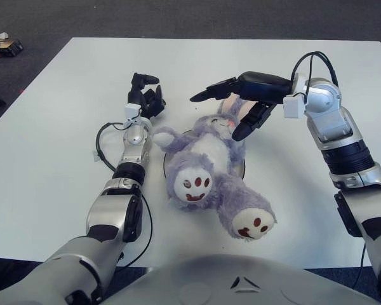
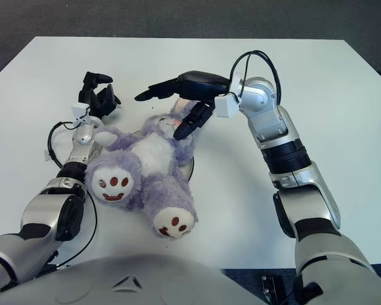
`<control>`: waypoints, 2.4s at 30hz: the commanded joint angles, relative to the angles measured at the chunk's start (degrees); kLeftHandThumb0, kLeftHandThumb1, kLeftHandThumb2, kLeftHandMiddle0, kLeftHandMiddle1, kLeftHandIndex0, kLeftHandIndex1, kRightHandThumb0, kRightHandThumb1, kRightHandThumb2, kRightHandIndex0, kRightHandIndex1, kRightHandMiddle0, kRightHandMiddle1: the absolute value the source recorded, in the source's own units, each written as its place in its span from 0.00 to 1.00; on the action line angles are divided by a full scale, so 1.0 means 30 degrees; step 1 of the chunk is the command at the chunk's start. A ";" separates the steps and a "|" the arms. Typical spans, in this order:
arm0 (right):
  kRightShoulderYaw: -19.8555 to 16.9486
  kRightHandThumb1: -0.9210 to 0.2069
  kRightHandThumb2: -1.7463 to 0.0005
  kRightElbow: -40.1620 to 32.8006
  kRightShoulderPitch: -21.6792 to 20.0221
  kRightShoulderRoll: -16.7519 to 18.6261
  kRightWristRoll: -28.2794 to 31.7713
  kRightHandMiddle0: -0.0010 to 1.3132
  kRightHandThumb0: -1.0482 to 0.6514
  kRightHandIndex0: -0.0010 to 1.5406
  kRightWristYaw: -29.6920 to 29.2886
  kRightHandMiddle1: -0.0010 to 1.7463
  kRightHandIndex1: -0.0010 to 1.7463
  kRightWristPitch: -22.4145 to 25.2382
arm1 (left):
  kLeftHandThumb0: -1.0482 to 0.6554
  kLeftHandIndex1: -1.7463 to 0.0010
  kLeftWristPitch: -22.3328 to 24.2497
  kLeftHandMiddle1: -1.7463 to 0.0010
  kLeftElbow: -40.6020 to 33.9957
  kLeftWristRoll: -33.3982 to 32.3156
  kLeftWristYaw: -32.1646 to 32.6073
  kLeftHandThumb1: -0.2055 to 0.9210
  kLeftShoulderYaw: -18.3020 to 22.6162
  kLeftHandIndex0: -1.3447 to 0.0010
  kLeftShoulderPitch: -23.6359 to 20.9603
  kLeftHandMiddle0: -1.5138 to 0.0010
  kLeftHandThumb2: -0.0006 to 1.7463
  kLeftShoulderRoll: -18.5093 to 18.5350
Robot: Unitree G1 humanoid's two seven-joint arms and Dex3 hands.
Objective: Put the doll into the plate.
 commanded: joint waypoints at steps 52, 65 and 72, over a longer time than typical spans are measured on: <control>-0.5958 0.00 0.65 0.8583 0.0650 0.1372 0.0896 0.33 0.28 0.38 -1.0659 0.03 0.02 0.0501 | 0.39 0.00 -0.0085 0.00 0.0715 0.0022 -0.0602 0.82 0.0022 0.76 0.1572 0.45 0.45 0.0075; -0.7728 0.00 0.58 1.0368 0.1252 0.3054 0.3963 0.37 0.28 0.43 -1.0740 0.05 0.03 -0.0019 | 0.40 0.00 -0.0146 0.00 0.0846 -0.0212 -0.1035 0.82 0.0243 0.76 0.1538 0.45 0.45 0.0268; -0.8246 0.00 0.56 1.1875 0.1750 0.3782 0.4409 0.41 0.29 0.48 -1.1032 0.06 0.04 -0.1754 | 0.40 0.00 -0.0210 0.00 0.0938 -0.0383 -0.1270 0.83 0.0328 0.76 0.1494 0.45 0.44 0.0399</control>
